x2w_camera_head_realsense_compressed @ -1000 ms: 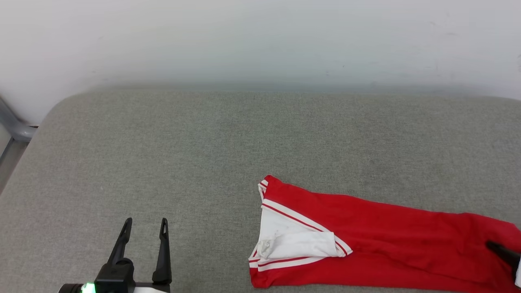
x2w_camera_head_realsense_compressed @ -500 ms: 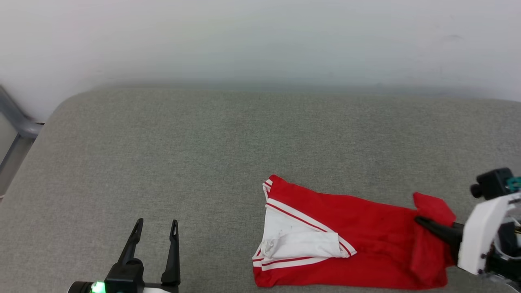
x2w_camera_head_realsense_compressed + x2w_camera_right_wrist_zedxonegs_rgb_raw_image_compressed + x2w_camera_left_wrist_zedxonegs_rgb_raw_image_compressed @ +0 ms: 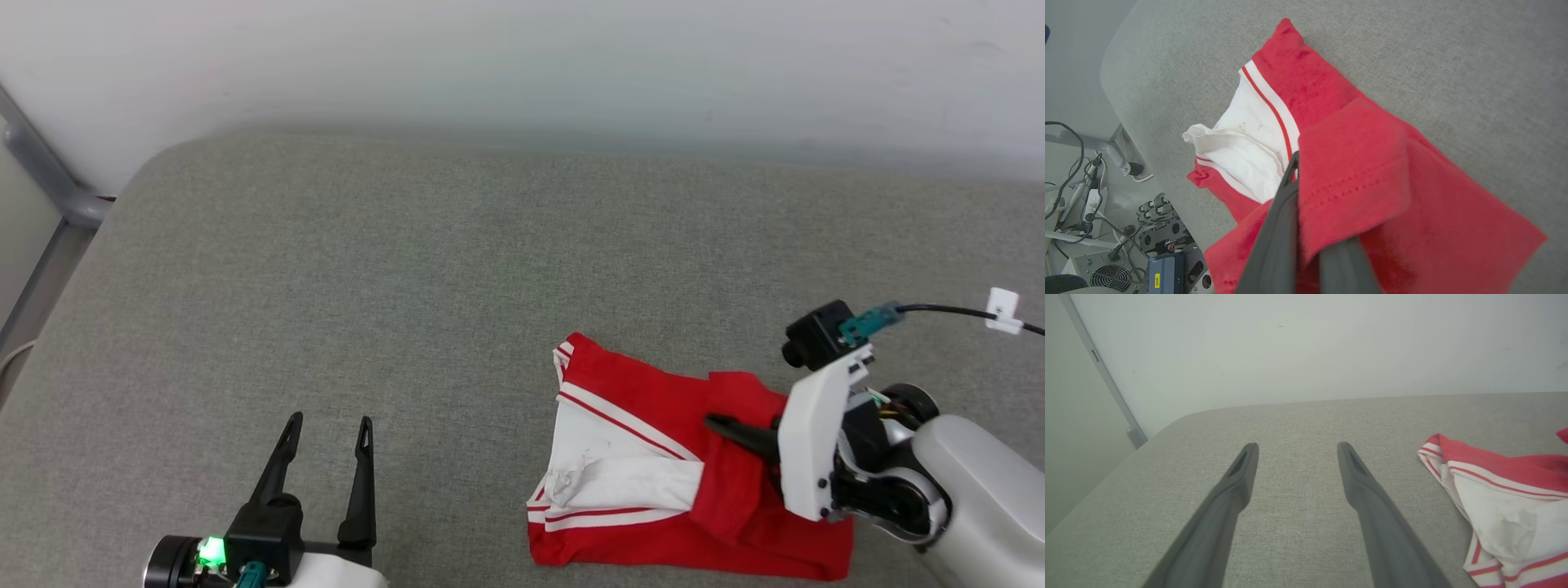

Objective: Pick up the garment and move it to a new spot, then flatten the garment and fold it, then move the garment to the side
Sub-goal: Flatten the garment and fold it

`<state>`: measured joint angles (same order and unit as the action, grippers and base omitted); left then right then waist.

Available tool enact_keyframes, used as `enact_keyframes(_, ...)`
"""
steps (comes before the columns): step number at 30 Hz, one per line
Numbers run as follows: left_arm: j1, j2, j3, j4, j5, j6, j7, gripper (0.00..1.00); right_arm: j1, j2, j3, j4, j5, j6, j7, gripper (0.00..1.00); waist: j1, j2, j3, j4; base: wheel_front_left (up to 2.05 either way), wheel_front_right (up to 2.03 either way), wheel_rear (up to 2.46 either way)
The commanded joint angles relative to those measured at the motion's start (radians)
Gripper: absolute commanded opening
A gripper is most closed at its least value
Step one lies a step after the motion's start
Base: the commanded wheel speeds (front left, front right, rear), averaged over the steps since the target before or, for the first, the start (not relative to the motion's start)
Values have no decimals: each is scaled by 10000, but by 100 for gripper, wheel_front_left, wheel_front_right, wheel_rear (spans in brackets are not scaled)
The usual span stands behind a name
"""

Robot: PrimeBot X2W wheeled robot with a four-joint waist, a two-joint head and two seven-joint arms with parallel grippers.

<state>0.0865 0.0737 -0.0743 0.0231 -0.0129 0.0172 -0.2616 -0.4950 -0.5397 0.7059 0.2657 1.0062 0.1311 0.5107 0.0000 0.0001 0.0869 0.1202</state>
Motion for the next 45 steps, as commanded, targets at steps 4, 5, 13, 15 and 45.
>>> enact_keyframes(4,-290,-47,-62,62,26,-28,-44,100,-683,565,494,634,-185,-9,-201,0,0,-1,228,137,0,0,0)
enact_keyframes(5,-331,-50,-68,65,25,-24,-44,100,-807,683,647,803,-236,-8,-234,0,0,-1,268,157,0,0,0)
enact_keyframes(13,-549,-84,-163,108,19,45,-44,100,-1429,1350,1815,1952,-322,-8,-651,0,0,-1,548,240,0,0,0)
enact_keyframes(15,-567,-95,-179,126,11,55,-44,100,-1517,1431,2076,2185,-342,-9,-867,0,0,-1,589,237,0,0,0)
enact_keyframes(45,372,90,93,-130,58,182,-44,100,1347,1242,-3396,1275,-5035,-9,-7730,100,0,-1,-932,-1220,0,0,0)
